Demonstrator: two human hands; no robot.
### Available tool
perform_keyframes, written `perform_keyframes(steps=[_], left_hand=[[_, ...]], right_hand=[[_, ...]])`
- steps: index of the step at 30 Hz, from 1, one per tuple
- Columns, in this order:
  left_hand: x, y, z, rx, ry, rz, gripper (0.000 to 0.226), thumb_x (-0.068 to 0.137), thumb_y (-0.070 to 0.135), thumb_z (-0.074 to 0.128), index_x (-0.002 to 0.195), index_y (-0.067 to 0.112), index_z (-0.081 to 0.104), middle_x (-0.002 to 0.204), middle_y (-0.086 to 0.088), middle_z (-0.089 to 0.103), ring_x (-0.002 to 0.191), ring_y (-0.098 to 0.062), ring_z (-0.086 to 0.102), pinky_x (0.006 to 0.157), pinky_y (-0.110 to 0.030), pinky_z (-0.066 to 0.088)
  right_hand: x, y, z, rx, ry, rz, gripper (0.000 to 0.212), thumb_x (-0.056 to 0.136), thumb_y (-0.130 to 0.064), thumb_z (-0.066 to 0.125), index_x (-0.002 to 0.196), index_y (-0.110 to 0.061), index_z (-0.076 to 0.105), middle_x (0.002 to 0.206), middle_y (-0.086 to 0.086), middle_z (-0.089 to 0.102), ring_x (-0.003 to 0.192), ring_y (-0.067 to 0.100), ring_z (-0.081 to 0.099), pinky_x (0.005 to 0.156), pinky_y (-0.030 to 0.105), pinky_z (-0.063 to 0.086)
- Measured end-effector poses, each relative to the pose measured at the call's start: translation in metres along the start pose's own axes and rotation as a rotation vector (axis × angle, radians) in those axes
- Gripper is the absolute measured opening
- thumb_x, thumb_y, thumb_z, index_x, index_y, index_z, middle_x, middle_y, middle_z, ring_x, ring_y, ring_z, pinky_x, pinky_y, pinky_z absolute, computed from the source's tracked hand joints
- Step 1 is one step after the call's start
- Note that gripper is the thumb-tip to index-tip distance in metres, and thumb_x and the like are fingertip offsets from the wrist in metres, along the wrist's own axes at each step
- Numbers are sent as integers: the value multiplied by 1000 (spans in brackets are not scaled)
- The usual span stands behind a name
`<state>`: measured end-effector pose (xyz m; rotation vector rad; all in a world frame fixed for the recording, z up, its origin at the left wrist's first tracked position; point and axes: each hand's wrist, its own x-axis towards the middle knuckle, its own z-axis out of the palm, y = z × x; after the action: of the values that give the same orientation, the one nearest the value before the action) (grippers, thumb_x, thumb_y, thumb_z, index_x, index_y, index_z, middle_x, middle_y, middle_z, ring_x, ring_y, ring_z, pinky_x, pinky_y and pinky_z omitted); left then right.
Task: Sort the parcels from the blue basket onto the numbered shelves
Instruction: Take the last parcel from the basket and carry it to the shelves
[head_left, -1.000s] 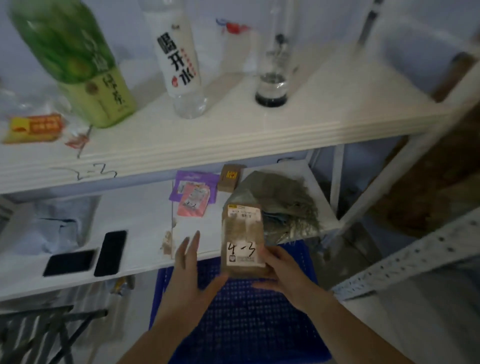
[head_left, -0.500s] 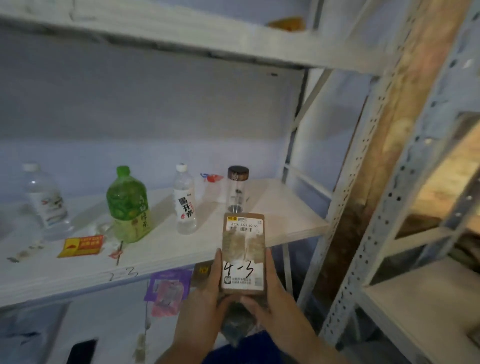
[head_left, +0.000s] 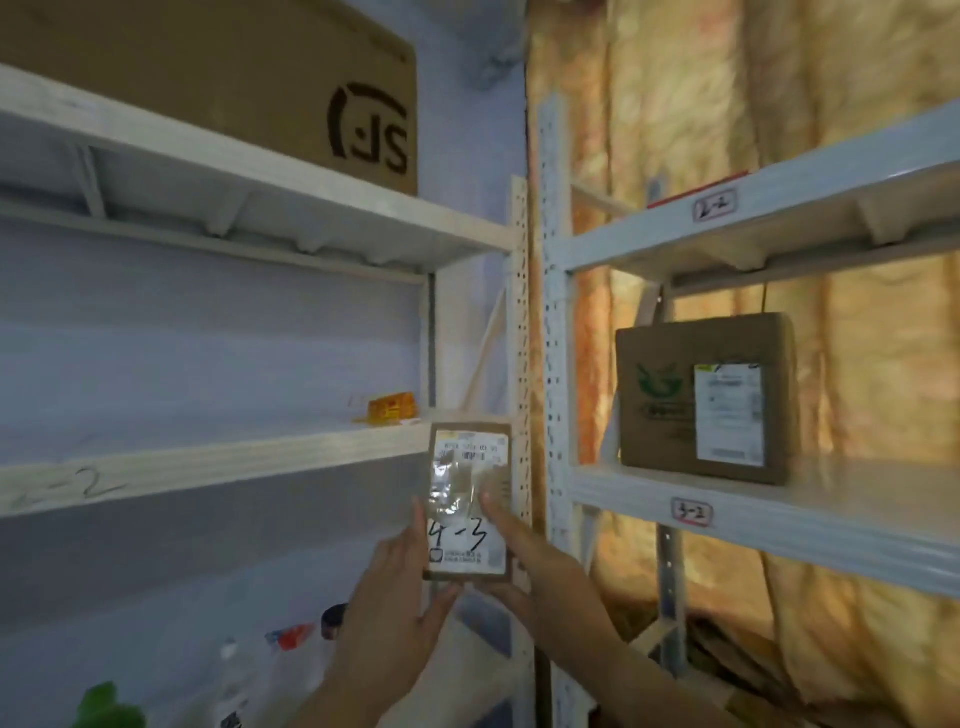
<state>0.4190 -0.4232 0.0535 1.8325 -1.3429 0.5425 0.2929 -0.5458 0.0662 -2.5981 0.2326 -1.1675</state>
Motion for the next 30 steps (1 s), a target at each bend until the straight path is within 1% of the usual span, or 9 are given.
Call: perform_keyframes(steps=[2, 5, 7, 10, 15, 19, 24, 27, 30], left_hand=[[21, 35, -15, -53, 37, 87, 82, 92, 49, 42, 130, 40, -30, 148, 10, 30, 128, -5, 33, 98, -16, 35], [46, 71, -23, -127, 44, 183, 76, 86, 56, 30, 132, 44, -29, 154, 8, 22, 136, -12, 28, 108, -31, 36], [60, 92, -25, -204, 61, 199, 71, 86, 59, 26, 136, 44, -23, 147, 4, 33, 127, -11, 33, 104, -32, 38], [70, 123, -22, -316, 135, 241, 60, 90, 59, 22, 136, 52, -15, 136, 6, 45, 109, 4, 37, 90, -28, 40], [67, 172, -10, -411, 120, 258, 61, 88, 54, 28, 135, 53, -10, 151, 5, 33, 136, -17, 33, 108, -42, 38], [64, 190, 6, -451, 107, 262, 64, 90, 54, 36, 135, 57, -9, 154, 18, 20, 140, -11, 29, 109, -41, 39], [65, 215, 21, -558, 81, 232, 71, 92, 29, 54, 146, 40, 8, 138, 22, 33, 120, -4, 46, 96, -28, 45], [66, 233, 35, -591, 96, 241, 63, 92, 22, 55, 142, 29, 18, 126, 13, 43, 108, -10, 53, 78, -25, 47], [61, 272, 50, -654, 63, 253, 55, 93, 26, 51, 141, 26, 23, 135, 3, 43, 108, -15, 54, 76, -20, 44]], right_hand=[[5, -7, -39, -36, 102, -21, 91, 87, -33, 65, 137, -66, -3, 151, -13, 36, 126, 9, 51, 104, 31, 45], [10, -13, -90, -95, 189, -20, 75, 91, -38, 59, 137, -66, 7, 147, -10, 44, 129, 7, 48, 105, 28, 44], [11, -16, -117, -171, 240, -24, 68, 91, -41, 56, 137, -62, 11, 146, -6, 46, 129, 10, 49, 104, 30, 45], [4, -21, -146, -243, 301, -21, 71, 90, -37, 59, 141, -54, 13, 147, -2, 45, 125, 15, 53, 102, 34, 47], [-24, -18, -177, -311, 323, 28, 71, 95, -30, 52, 144, -57, 7, 156, -11, 28, 127, 11, 51, 101, 35, 48], [-42, -15, -198, -402, 324, 80, 69, 94, -21, 49, 144, -49, 12, 153, -19, 29, 120, 6, 51, 90, 27, 50], [-53, -5, -212, -457, 348, 118, 64, 90, -16, 49, 141, -42, 19, 152, -14, 26, 114, 19, 55, 82, 31, 52], [-69, -3, -221, -454, 386, 116, 61, 89, -14, 50, 141, -35, 24, 153, -6, 23, 126, 20, 45, 79, 18, 37], [-98, 2, -244, -480, 433, 146, 66, 89, -14, 50, 138, -41, 15, 156, -2, 15, 130, 24, 41, 75, 21, 37]])
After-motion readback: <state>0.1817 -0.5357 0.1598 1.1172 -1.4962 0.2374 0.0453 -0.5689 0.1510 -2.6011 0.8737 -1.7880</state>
